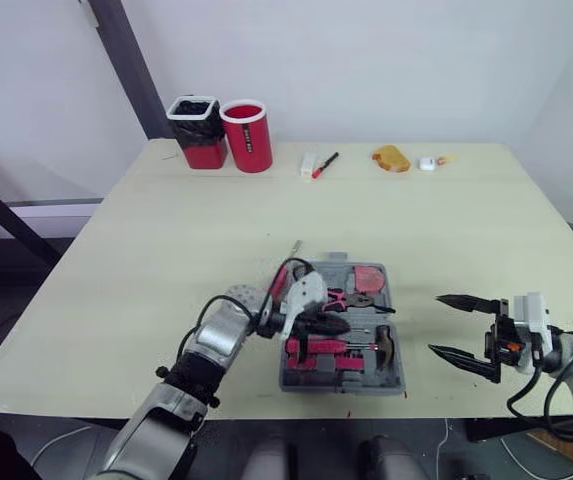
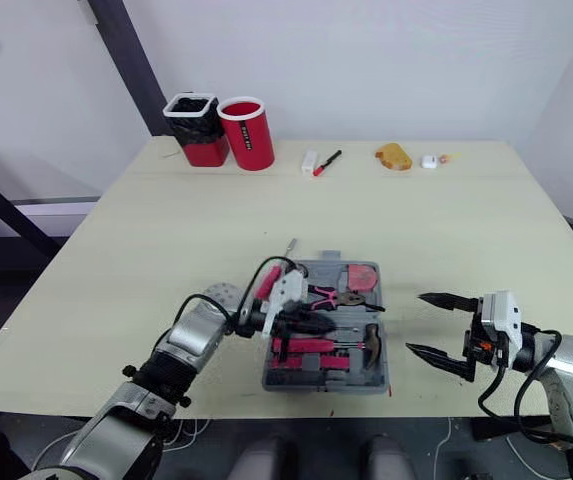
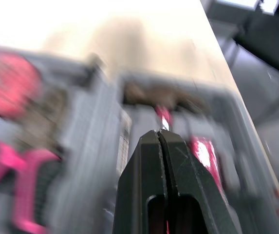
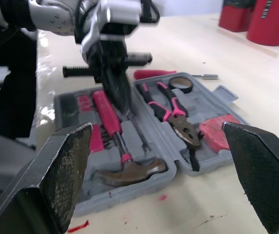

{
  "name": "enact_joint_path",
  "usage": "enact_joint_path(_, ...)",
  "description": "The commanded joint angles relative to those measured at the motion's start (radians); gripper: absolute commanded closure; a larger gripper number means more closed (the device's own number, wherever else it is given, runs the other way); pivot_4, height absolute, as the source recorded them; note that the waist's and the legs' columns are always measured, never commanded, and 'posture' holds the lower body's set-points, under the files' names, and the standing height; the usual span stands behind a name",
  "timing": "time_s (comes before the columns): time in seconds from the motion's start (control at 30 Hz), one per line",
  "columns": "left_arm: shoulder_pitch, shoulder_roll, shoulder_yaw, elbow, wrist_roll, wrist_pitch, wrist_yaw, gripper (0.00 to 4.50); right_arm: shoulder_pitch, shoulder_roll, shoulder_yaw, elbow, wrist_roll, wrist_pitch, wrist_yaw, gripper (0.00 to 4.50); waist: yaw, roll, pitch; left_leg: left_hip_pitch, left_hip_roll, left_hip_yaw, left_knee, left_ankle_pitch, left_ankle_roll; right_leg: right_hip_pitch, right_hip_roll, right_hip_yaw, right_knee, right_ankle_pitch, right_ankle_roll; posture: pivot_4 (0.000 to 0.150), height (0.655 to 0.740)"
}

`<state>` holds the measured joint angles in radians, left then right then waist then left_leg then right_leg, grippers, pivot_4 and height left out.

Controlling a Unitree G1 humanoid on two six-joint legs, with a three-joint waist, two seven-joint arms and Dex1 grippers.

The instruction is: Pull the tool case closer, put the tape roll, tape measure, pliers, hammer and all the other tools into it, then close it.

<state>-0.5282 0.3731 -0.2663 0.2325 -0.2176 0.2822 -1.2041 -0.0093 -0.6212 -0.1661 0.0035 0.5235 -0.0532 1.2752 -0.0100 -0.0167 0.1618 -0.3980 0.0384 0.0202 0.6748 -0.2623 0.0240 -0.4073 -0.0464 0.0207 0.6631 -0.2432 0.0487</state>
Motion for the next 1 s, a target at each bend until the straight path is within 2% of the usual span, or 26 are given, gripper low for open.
enact_joint_path(0.03, 0.009, 0.008, 0.116, -0.091, -0.073, 0.033, 0.076, 4.43, -0.005, 0.010, -0.031, 0.008, -0.002, -0.011, -0.048, 0.00, -0.002, 0.000, 0.000, 0.000, 0.000, 0.000, 0.000, 0.000, 0.000, 0.000, 0.000, 0.000, 0.000, 0.000, 0.000, 0.150, 0.7371)
enact_joint_path(0.27, 0.107, 0.089, 0.293, -0.136, -0.115, 0.050, 0.205, 4.43, -0.006, 0.037, -0.067, 0.094, -0.027, -0.036, -0.148, 0.00, -0.003, 0.000, 0.000, 0.000, 0.000, 0.000, 0.000, 0.000, 0.000, 0.000, 0.000, 0.000, 0.000, 0.000, 0.000, 0.150, 0.7371)
enact_joint_path(0.3, 0.136, 0.107, 0.327, -0.145, -0.121, 0.052, 0.226, 4.21, -0.009, 0.041, -0.073, 0.119, -0.041, -0.052, -0.164, 0.00, -0.002, 0.000, 0.000, 0.000, 0.000, 0.000, 0.000, 0.000, 0.000, 0.000, 0.000, 0.000, 0.000, 0.000, 0.000, 0.150, 0.7371)
enact_joint_path(0.37, 0.173, 0.127, 0.368, -0.164, -0.138, 0.067, 0.250, 3.71, -0.012, 0.045, -0.082, 0.151, -0.052, -0.073, -0.180, 0.00, -0.002, 0.000, 0.000, 0.000, 0.000, 0.001, 0.000, 0.000, 0.000, 0.000, 0.000, 0.000, 0.000, 0.000, 0.000, 0.150, 0.7371)
enact_joint_path(0.4, 0.196, 0.139, 0.386, -0.170, -0.141, 0.067, 0.257, 3.30, -0.013, 0.048, -0.086, 0.165, -0.052, -0.082, -0.184, 0.00, -0.001, 0.000, 0.000, 0.000, 0.000, 0.001, 0.000, 0.000, 0.000, 0.000, 0.000, 0.000, 0.000, 0.000, 0.000, 0.150, 0.7371)
enact_joint_path(0.63, 0.395, 0.189, 0.538, -0.184, -0.168, 0.021, 0.315, 0.03, 0.026, 0.041, -0.131, 0.251, -0.044, -0.129, -0.192, 0.00, -0.001, 0.000, 0.000, 0.001, 0.001, 0.001, -0.002, 0.000, 0.000, -0.001, -0.001, 0.001, -0.001, 0.000, 0.000, 0.150, 0.7371)
enact_joint_path(1.0, 0.697, 0.192, 0.736, -0.240, -0.221, -0.025, 0.372, 0.03, 0.193, 0.000, -0.266, 0.282, -0.001, -0.152, -0.144, 0.00, -0.001, 0.000, 0.000, 0.001, 0.001, 0.002, -0.003, 0.000, 0.000, -0.001, -0.002, 0.001, -0.001, 0.000, -0.001, 0.150, 0.7371)
